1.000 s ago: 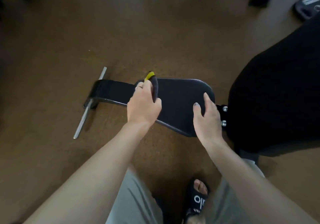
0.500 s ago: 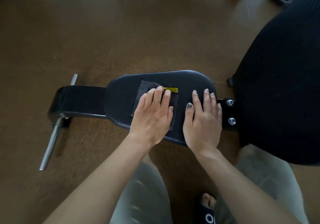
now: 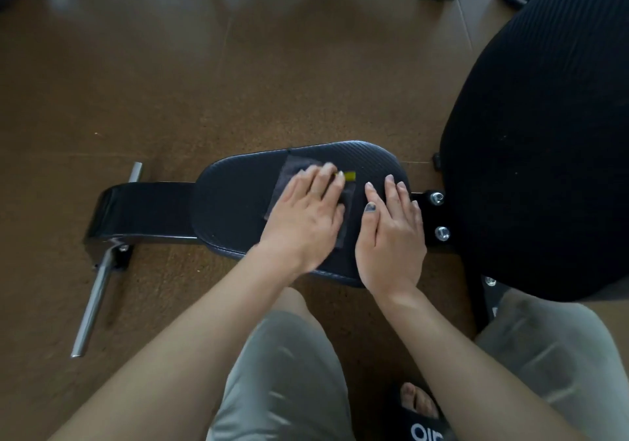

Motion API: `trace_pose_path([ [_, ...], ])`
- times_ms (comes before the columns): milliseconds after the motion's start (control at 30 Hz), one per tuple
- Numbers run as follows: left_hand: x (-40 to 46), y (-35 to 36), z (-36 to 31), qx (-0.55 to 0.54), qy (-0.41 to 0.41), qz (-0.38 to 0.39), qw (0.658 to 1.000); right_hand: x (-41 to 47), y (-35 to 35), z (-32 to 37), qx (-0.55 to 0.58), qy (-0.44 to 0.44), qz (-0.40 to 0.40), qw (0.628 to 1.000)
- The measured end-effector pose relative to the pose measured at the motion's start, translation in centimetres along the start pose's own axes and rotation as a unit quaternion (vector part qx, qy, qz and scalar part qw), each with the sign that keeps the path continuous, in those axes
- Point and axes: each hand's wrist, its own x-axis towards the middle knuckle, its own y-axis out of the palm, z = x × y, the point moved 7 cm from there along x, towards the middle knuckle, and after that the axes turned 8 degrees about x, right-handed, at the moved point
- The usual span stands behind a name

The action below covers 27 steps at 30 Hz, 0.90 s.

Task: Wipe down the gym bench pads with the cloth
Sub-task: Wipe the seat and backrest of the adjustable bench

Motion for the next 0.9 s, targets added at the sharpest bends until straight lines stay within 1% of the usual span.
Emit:
trace_pose_path([
  [100,-4.6,0.7,-1.5,0.002,0.017,-0.004,1.000,0.1,-0.3,-0.7,0.082,0.019,0.003,0.996],
  [167,-4.7,0.4,-1.8,-0.003,0.016,-0.005,1.000,0.1,-0.4,-0.9,0.102,0.024,-0.008,0.994],
  [300,-0.1,-0.7,-1.8,-0.006,0.023,-0.010,1.000,0.0,-0.4,-1.0,0.094,0.030,-0.042,0.994],
  [400,5.3,-1.3,-1.9,-0.020,-0.001,-0.004,1.000,0.0,-0.5,-1.1,0.094,0.034,-0.052,0.994],
  [467,6.6,-1.6,-2.3,-0.029,-0.016,0.000,0.999,0.1,-0.7,-1.0,0.117,0.043,-0.044,0.991],
  [567,2.9,-1.1,-3.3,-0.016,0.020,0.012,1.000,0.4,-1.1,-1.7,0.230,0.082,-0.007,0.970],
  [633,-0.4,-0.8,-3.8,-0.012,0.042,0.019,0.999,0.4,-0.9,-2.9,0.278,0.123,0.007,0.953],
  [700,-1.0,-0.8,-3.9,-0.013,0.047,0.024,0.999,-0.1,-0.7,-3.9,0.285,0.150,0.011,0.947],
  [733,-0.4,-0.9,-3.9,-0.009,0.045,0.015,0.999,-0.3,-0.5,-4.1,0.283,0.154,0.009,0.947],
  [800,1.4,-1.1,-4.1,-0.005,0.046,-0.001,0.999,-0.4,-0.1,-4.4,0.285,0.162,0.004,0.945],
  [900,4.7,-1.2,-4.6,-0.004,0.055,0.000,0.998,-0.2,0.0,-4.6,0.284,0.168,0.000,0.944],
])
